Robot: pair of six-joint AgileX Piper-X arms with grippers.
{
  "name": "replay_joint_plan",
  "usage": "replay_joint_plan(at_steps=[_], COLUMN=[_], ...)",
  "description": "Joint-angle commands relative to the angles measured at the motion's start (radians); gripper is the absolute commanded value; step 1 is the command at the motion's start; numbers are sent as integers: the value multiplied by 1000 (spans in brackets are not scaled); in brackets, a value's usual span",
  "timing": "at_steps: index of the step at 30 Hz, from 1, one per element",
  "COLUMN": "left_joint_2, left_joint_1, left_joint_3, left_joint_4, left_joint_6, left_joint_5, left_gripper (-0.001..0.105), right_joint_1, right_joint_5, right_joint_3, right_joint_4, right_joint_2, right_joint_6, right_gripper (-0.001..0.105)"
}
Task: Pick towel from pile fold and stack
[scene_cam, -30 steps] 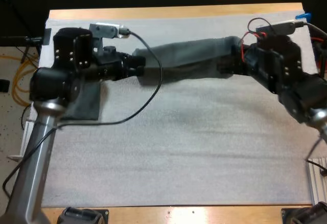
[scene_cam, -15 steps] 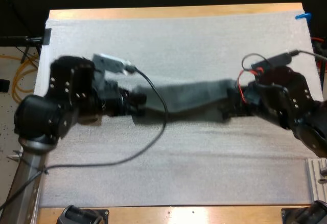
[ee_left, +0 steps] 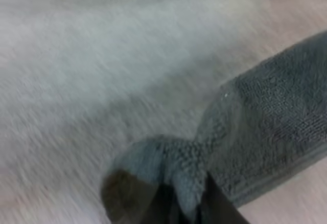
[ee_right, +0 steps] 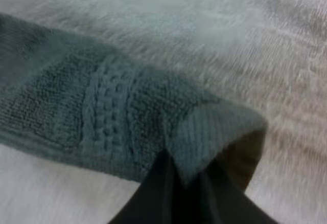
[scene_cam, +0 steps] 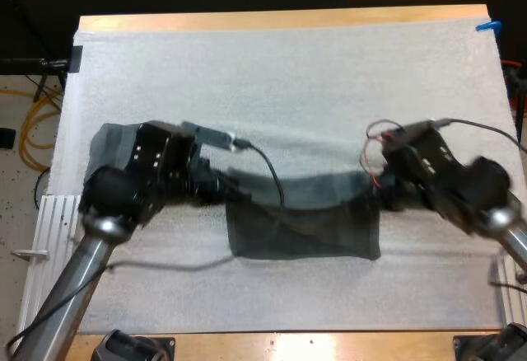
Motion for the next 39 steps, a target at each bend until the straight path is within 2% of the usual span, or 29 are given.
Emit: replay_joint_plan(at_steps=[1,5,7,12,25,31,32,35,37,39], left_joint_2=[32,143,226,376,573,600,601,601,601,601], left_joint_1=[27,90,122,155,199,199,199,199,199,199], left_joint_3=[20,40,40,40,40,40,40,40,40,40], left_joint_4=[-108,-291,-384,-501,-667,-688,-691,-719,-754,-782], left_joint_6=[-8,-6,-6,-21,-21,-21,-21,-14,-12,-12], left_joint_5=[-16,32,96,171,178,178,179,180,185,190], left_gripper=[0,0,0,0,0,0,0,2,9,16], right_joint_1=[-44,-126,-161,-206,-262,-262,-262,-262,-262,-262], right_joint_5=[-11,-96,-138,-142,-169,-180,-180,-203,-204,-204], right_joint_3=[8,10,6,2,2,2,2,2,2,2], right_joint_4=[-103,-270,-334,-436,-659,-688,-694,-734,-781,-824], right_joint_2=[49,187,264,391,540,555,555,555,555,555], right_joint_6=[1,1,4,29,177,185,185,185,218,252], right_gripper=[1,1,1,1,1,2,4,22,46,59])
